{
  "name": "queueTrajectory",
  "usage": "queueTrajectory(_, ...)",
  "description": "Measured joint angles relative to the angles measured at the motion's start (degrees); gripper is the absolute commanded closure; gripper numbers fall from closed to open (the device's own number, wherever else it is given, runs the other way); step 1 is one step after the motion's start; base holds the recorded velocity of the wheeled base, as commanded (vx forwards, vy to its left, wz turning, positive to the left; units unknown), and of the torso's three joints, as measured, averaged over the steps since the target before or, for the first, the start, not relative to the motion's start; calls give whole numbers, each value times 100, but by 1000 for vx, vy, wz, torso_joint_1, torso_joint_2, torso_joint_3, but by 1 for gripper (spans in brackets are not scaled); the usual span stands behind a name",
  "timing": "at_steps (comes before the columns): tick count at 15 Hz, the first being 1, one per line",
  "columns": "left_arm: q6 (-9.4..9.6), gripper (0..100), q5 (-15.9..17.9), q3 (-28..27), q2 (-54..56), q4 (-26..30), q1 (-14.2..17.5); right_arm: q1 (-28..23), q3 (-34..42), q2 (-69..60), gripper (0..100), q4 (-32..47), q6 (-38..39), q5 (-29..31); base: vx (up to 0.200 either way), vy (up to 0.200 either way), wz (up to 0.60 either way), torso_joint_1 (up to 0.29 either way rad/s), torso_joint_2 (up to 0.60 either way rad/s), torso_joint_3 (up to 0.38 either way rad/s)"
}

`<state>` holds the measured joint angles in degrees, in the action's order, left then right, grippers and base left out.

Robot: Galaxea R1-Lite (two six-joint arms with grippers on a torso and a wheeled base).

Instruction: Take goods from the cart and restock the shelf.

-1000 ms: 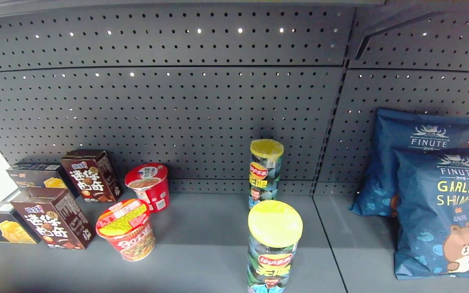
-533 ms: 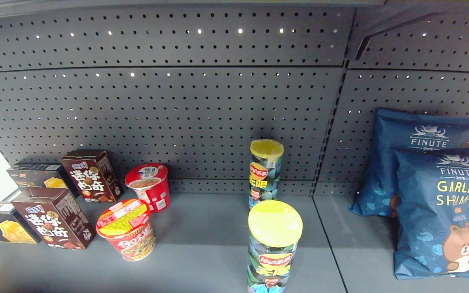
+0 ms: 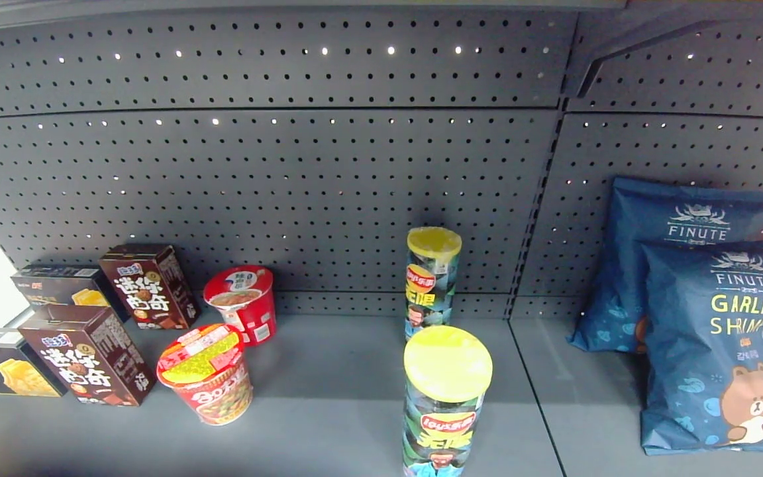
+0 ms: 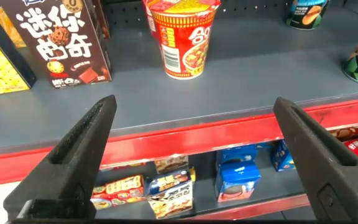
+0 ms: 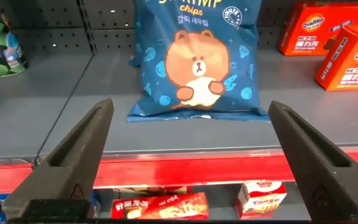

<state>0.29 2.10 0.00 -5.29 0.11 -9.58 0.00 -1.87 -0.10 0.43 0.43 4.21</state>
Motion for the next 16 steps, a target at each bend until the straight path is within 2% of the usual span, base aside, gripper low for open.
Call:
queueTrajectory(5,24,0,-13,0,0,2,2,0,5,0,0,-22,208,35,0,0,0,0,0,0)
queueTrajectory(16,-9,0,-22,0,-5,0,2,0,11,0,0,-18,101,26,0,0,0,0,0,0)
